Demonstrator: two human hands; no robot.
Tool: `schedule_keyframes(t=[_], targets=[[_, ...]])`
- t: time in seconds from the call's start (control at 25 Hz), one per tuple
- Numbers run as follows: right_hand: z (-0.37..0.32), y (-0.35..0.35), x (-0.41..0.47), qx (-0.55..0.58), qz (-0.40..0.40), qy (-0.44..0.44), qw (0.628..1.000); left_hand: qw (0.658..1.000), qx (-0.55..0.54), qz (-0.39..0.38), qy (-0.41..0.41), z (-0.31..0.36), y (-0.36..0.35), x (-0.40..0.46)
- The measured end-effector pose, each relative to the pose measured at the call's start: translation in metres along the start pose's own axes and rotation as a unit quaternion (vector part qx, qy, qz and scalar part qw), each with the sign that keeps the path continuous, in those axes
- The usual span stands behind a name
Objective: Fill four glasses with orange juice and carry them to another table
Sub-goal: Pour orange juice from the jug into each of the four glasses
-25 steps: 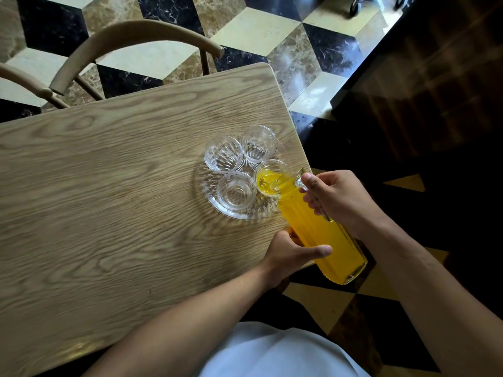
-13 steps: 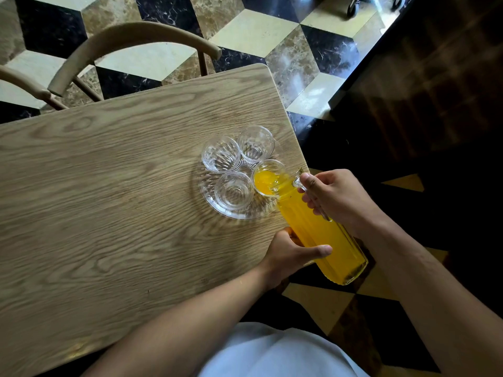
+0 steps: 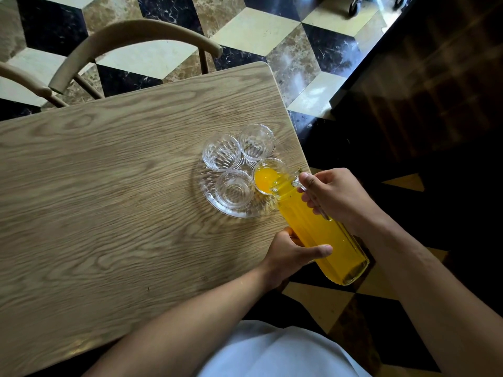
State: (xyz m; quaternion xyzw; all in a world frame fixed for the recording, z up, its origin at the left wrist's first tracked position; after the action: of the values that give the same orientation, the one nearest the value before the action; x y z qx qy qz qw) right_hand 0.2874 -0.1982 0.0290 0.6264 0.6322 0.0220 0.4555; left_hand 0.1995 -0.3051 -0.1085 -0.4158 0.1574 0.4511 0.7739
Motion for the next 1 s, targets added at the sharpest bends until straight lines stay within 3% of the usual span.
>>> schedule_keyframes(t=[1.0], targets=[[0.0043,0.0005,-0.0007,0.009,0.004,-0.008,1.000,1.000,-0.010,0.015,0.001,-0.0040,0.0050,0.0012]])
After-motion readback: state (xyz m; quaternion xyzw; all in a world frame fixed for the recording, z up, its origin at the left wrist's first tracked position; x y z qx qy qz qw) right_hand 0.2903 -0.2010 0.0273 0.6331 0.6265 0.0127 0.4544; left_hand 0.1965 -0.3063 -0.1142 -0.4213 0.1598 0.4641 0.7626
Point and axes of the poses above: each hand's wrist, its own x-axis towards the middle knuckle, its own y-axis out of the back of the hand, z = x × y, the point moved 9 cm from there along x, towards the middle knuckle, and after that the axes turned 7 degrees about -x, right-handed, at the moved point
